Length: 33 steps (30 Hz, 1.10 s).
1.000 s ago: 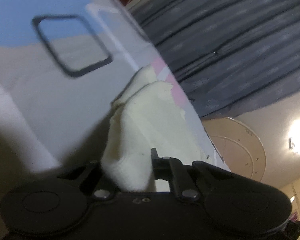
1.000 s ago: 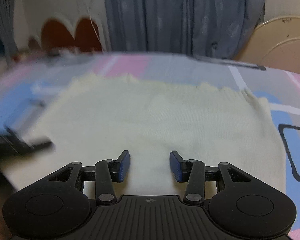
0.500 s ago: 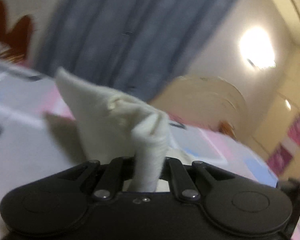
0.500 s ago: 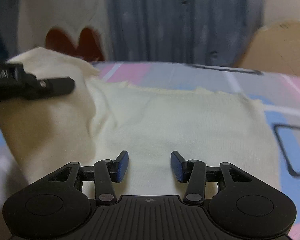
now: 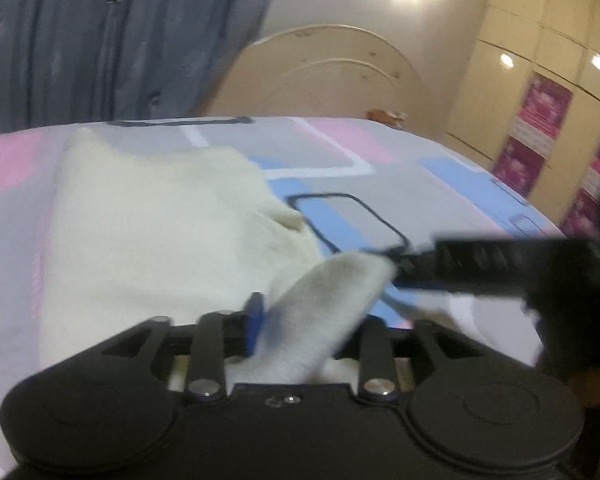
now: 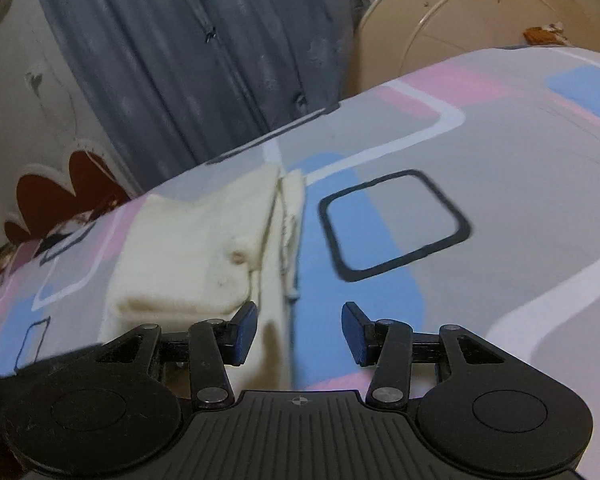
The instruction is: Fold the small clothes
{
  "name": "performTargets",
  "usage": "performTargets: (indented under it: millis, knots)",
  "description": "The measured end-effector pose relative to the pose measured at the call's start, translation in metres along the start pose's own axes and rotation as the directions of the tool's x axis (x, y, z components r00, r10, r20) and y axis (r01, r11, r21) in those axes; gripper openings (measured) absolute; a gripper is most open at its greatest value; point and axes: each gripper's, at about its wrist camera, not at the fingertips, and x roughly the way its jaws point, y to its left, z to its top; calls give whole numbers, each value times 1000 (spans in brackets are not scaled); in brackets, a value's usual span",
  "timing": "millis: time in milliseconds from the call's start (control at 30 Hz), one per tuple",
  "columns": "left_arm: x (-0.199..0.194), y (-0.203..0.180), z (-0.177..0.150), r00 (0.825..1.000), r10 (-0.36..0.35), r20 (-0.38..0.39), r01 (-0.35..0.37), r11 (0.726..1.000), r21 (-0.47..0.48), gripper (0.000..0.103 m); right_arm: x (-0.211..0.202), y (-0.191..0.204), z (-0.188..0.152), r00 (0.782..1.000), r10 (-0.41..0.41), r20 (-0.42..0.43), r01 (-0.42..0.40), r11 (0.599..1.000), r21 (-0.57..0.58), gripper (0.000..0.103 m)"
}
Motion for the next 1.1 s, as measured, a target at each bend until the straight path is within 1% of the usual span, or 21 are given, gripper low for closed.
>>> performTargets:
  millis: [67,100,133,200,267,333,433,533,633,767,900,933,1000,1033,1100]
  knots:
    - [-10,-9,-6,1000,-16,-13,16,999,47,51,-4,-1,4,1000,31,8,-31,999,27,47]
    - [-17,-13,-11,1000,-24,-19,25,998,64,51,-5,-1,4,999,50,7,-50,998,36,47]
    - [-18,-9,-14,999,-33,-24,34,997,70,51,-5,0,6,997,75,0,-75,996,42,47]
    - [-35,-8,-16,999,-49,-25,50,997,54,51,-4,6,7,993,121,-16,-120,992,45,47]
    - [-53,2,-15,998,-55,-3,55,998,17,53,1,15,7,986,163,-38,-162,986,37,47]
    - [-71,14,-14,999,-24,28,25,1000,-9,56,9,22,7,984,168,-54,-167,986,19,47]
    - [-88,38,-10,996,63,61,-61,997,-41,56,28,28,9,981,177,-75,-175,984,25,47]
    - [-89,66,-5,987,146,68,-139,985,-98,56,42,27,12,983,170,-74,-167,985,40,47]
    - [-85,86,-1,977,200,79,-186,970,-157,56,51,28,14,988,144,-59,-143,990,17,46]
    - [-77,101,5,973,218,69,-201,958,-203,56,58,28,17,989,135,-61,-133,991,22,46]
    - [-81,107,9,973,220,73,-198,953,-230,56,46,25,20,994,109,7,-109,994,28,46]
    - [-81,109,9,973,221,72,-200,953,-229,56,45,24,20,994,106,7,-106,994,20,47]
    - [-79,110,9,973,221,68,-200,952,-232,56,52,24,20,990,136,-36,-135,991,19,47]
    - [-79,110,7,973,220,67,-199,951,-237,56,54,26,20,990,136,-45,-135,991,15,46]
    - [-72,110,9,974,217,58,-197,950,-243,56,56,28,18,989,138,-44,-138,990,9,46]
